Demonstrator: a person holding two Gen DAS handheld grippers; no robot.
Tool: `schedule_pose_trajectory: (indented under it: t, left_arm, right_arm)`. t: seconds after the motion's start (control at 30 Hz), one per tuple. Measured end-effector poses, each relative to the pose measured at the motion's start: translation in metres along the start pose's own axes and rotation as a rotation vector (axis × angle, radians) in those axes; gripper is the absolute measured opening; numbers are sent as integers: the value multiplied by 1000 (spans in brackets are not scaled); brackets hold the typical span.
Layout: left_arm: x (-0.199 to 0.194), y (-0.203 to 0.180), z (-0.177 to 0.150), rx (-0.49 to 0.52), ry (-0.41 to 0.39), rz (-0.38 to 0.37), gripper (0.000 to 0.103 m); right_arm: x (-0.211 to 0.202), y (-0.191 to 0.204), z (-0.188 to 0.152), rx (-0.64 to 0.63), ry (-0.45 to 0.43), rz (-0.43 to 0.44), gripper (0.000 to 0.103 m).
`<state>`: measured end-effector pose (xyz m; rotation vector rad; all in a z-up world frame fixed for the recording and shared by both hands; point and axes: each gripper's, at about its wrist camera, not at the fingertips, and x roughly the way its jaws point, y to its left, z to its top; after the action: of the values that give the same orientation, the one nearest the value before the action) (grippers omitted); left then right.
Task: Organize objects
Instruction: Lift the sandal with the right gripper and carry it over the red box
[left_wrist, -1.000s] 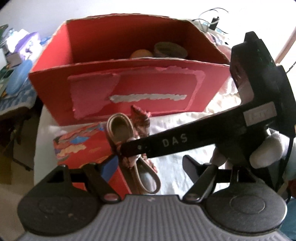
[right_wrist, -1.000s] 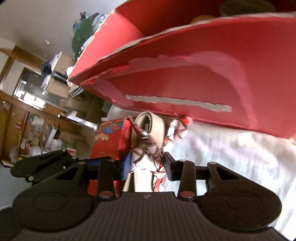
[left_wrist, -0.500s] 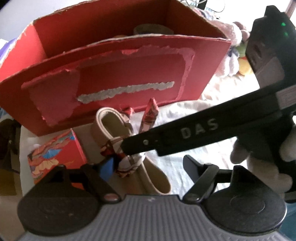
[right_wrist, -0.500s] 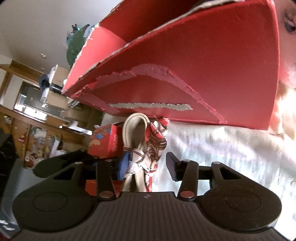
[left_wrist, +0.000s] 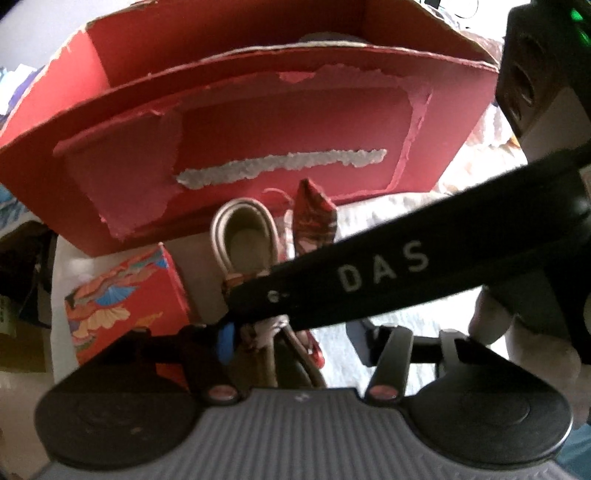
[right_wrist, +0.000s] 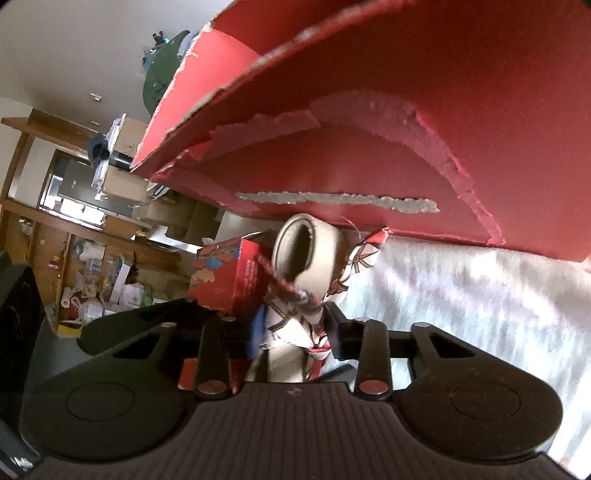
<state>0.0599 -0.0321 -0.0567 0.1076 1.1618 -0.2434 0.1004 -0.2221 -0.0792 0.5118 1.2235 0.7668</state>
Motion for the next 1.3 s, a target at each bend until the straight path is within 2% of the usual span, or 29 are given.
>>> schedule_pose_trajectory:
  t: [0.03, 0.23, 0.53, 0.67, 0.83, 1.03, 1.3]
  left_arm:
    - [-1, 0, 1, -1, 0, 0, 49]
    - [-9, -12, 4, 35, -1, -38, 41]
    - [-25, -72, 20, 180, -47, -122, 40]
    - [-34, -97, 27, 250, -82, -159, 40]
    - [-50, -131, 38, 310, -150, -187, 40]
    - [-71, -159, 62, 340, -259, -198, 41]
    - [-123, -145, 84, 332, -406, -146, 41]
  right_arm:
    - [-2, 1, 0, 3, -2, 1, 33]
    - [-28, -8, -9, 41, -31, 2, 30]
    - [-92, -32, -32, 99, -158, -42, 30]
    - [-108, -19, -41, 108, -236, -72, 30]
    - [-136, -9, -45, 103, -342, -86, 30]
    - [-163, 7, -34, 9, -445, -93, 30]
    - [-171, 44, 13, -134, -512, -51, 30]
